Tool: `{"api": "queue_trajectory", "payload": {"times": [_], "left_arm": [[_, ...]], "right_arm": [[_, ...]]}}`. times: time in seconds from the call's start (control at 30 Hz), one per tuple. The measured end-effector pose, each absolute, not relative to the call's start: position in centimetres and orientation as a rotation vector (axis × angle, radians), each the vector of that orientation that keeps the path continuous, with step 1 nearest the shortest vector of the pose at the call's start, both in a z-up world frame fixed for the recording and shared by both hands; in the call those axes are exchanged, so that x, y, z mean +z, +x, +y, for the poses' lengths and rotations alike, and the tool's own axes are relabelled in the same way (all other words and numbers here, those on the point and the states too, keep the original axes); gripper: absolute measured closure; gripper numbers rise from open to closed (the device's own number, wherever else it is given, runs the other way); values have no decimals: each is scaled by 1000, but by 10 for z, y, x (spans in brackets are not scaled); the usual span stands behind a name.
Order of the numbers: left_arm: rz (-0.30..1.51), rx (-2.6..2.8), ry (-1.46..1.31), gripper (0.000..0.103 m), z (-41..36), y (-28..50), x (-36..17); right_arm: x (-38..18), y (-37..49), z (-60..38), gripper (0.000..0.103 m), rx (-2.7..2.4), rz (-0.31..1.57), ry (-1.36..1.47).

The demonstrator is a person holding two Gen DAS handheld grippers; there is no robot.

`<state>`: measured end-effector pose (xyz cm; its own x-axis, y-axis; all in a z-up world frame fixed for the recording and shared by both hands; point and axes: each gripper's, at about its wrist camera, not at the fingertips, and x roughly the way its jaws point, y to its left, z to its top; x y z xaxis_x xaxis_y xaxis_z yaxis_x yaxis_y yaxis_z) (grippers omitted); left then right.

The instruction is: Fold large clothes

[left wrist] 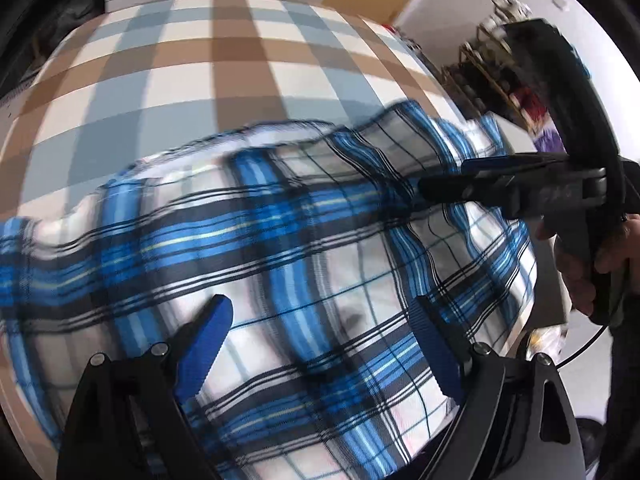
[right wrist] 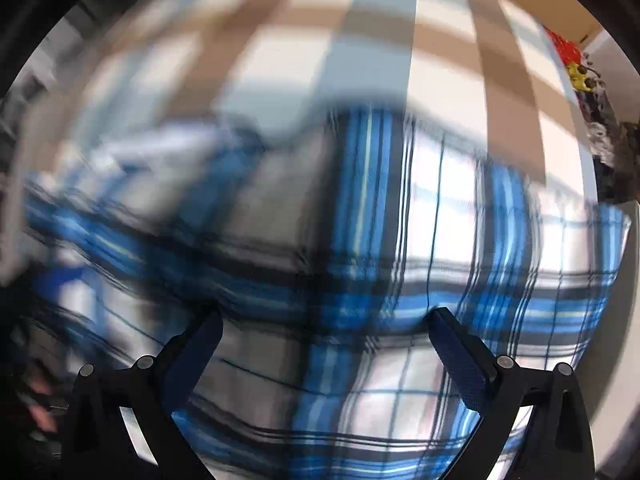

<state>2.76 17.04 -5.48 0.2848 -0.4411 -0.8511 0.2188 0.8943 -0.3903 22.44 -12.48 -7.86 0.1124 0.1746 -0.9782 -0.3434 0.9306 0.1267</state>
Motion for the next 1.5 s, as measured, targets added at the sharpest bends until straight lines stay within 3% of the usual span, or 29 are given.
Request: {"api": "queue_trajectory", "payload": {"times": [0.37,0.8,1.03,1.2,1.4,1.5], "left_arm": [[1199,-479,-304,16,197,31,-64],[1197,-483,-287,16,204,25,-62],[1190,-472,-235,16,194,28,-64],[1189,-475,-240,16,196,28,-64],[1191,-478,-251,16,197,28,-64],[1190,-477,-241,16,196,27,-64]], "right_arm": [[-111,239,-89,0,338,1436,-285],[-53,246,-162,0,305,1364,-240],[-116,258,-227,0,187,1456,-221],[-118,256,-240,0,217,1428,-135],[-58,224,-230,0,327,1286,-135],[-51,191,-214,0,388,1307,-220]]}}
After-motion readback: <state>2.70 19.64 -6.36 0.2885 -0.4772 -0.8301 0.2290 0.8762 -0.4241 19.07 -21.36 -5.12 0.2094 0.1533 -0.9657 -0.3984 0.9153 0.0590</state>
